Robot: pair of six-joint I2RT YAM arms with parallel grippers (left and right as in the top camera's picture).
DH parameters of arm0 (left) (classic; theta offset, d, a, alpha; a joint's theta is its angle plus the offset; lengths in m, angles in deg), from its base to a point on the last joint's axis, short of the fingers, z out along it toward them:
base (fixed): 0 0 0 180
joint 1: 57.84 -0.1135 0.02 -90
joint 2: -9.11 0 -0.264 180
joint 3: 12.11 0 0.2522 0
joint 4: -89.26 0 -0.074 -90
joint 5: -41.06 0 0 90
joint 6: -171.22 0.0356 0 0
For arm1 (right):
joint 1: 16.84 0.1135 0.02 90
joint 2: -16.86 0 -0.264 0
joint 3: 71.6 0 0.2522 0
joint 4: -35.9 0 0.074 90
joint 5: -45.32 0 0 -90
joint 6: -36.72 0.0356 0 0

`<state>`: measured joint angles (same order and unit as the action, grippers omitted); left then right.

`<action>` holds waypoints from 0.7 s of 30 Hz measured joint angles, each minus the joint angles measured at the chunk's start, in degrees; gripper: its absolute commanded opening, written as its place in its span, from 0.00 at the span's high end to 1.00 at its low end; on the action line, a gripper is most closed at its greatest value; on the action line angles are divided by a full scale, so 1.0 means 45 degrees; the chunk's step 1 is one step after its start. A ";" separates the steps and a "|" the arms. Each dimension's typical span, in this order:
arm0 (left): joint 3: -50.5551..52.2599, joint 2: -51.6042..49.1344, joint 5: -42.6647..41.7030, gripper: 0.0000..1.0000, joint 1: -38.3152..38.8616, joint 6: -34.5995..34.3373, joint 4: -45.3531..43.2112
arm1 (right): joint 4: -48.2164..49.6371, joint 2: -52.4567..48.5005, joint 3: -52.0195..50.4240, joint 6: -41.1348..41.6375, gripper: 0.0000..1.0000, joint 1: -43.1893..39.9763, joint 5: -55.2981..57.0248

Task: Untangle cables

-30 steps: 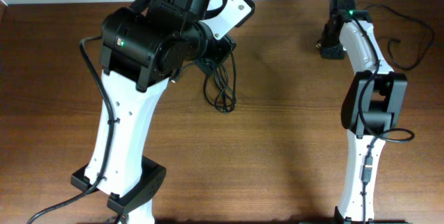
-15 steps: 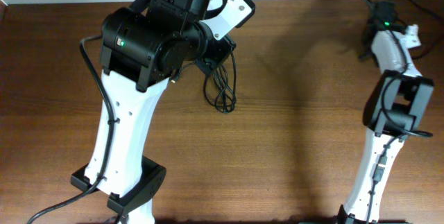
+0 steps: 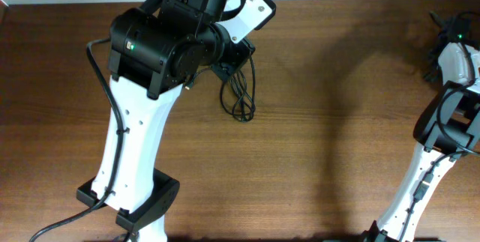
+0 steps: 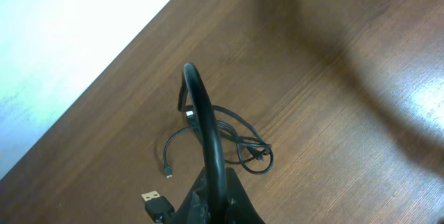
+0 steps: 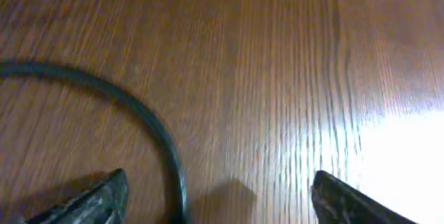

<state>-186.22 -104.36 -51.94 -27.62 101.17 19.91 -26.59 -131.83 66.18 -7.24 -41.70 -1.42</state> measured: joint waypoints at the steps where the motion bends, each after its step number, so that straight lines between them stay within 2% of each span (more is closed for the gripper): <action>1: 0.0000 0.0000 0.0000 1.00 0.0000 0.0000 0.0000 | -0.0267 0.0010 0.0117 -0.0165 0.14 0.0121 -0.0053; 7: -0.0005 0.0000 0.0000 1.00 0.0000 0.0005 0.0000 | -0.3045 0.0311 0.1287 -0.1768 0.15 0.1579 -0.1792; 10: 0.0000 0.0000 0.0000 1.00 0.0000 0.0005 0.0000 | -0.4605 0.0894 0.2293 -0.3925 0.16 0.2443 -0.3619; 15: 0.0000 0.0000 0.0010 1.00 0.0000 0.0000 -0.0044 | -0.5081 0.2953 0.3512 -0.8257 0.17 0.3910 -0.8126; 17: 0.0010 0.0000 0.0112 1.00 0.0000 0.0000 -0.0588 | -0.5435 0.3954 0.3609 -0.9753 0.17 0.4823 -0.9947; 21: 0.0078 -0.0005 0.1039 0.99 -0.0005 -0.0209 -0.3939 | -0.6057 0.4940 0.3657 -1.0914 0.16 0.6217 -1.1205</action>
<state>-185.87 -104.38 -47.27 -27.65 100.23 2.18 -53.85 -109.60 82.64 -56.36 -13.73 -51.84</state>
